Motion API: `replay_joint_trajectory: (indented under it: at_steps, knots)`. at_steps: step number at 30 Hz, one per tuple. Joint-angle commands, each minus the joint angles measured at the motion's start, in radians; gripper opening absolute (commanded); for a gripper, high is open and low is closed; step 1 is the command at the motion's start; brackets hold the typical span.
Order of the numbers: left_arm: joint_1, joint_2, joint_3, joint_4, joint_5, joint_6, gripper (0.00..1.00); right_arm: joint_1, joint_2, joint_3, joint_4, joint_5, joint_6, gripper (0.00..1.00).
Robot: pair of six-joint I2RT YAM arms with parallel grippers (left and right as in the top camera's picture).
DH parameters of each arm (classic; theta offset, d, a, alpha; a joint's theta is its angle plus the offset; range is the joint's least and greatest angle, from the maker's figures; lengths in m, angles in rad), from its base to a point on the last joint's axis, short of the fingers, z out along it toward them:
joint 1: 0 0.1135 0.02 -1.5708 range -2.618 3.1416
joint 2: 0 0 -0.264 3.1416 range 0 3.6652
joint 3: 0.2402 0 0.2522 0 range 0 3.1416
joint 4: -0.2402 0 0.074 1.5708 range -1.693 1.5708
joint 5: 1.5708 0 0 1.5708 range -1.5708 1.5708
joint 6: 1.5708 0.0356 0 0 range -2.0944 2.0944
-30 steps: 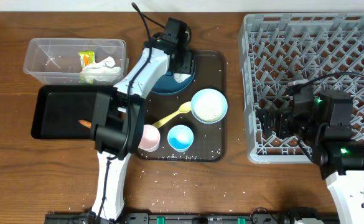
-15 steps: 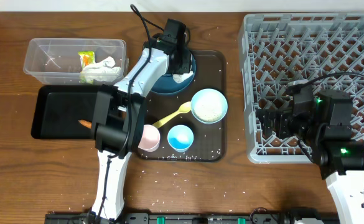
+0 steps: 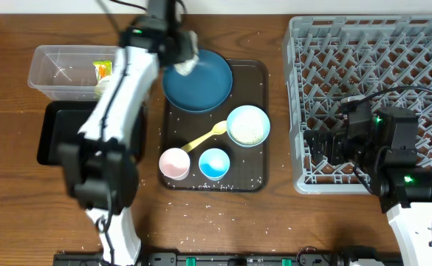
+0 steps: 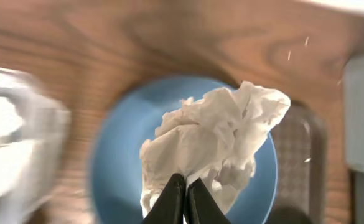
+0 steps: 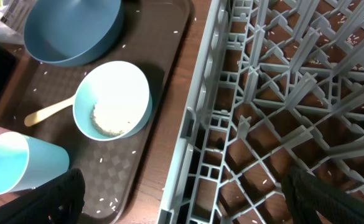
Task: Sort waste into correct bins and load items into the dishwasher rack
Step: 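Grasp the remaining tissue on the blue plate and drop it in the bin, then move the left gripper to the light-blue rice bowl and grasp its rim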
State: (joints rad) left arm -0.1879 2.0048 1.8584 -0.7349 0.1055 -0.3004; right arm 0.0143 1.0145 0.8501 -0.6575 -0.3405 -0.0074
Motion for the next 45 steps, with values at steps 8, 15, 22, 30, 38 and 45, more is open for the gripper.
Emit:
replay_joint_trajectory:
  at_steps: [8,15,22,30,38,45]
  knots:
    - [0.178,0.002,-0.011,-0.076,-0.255,-0.019,0.06,0.000,0.032,0.014,0.007,0.000,0.010,0.99]
    - [0.253,0.052,-0.026,-0.072,-0.272,-0.019,0.09,0.000,0.076,0.014,0.014,0.000,0.010,0.99]
    - [0.262,0.052,-0.026,-0.093,-0.271,-0.019,0.56,0.000,0.079,0.014,0.037,-0.006,0.011,0.98]
    - [0.262,-0.040,-0.011,-0.166,-0.089,0.052,0.59,-0.004,0.077,0.014,0.139,-0.056,0.181,0.99]
    - [0.214,-0.190,-0.011,-0.265,0.183,0.110,0.59,-0.006,0.078,0.014,0.213,-0.060,0.225,0.99]
    - [0.090,-0.195,-0.018,-0.391,0.182,0.117,0.59,0.007,0.078,0.014,0.266,-0.098,0.219,0.91]
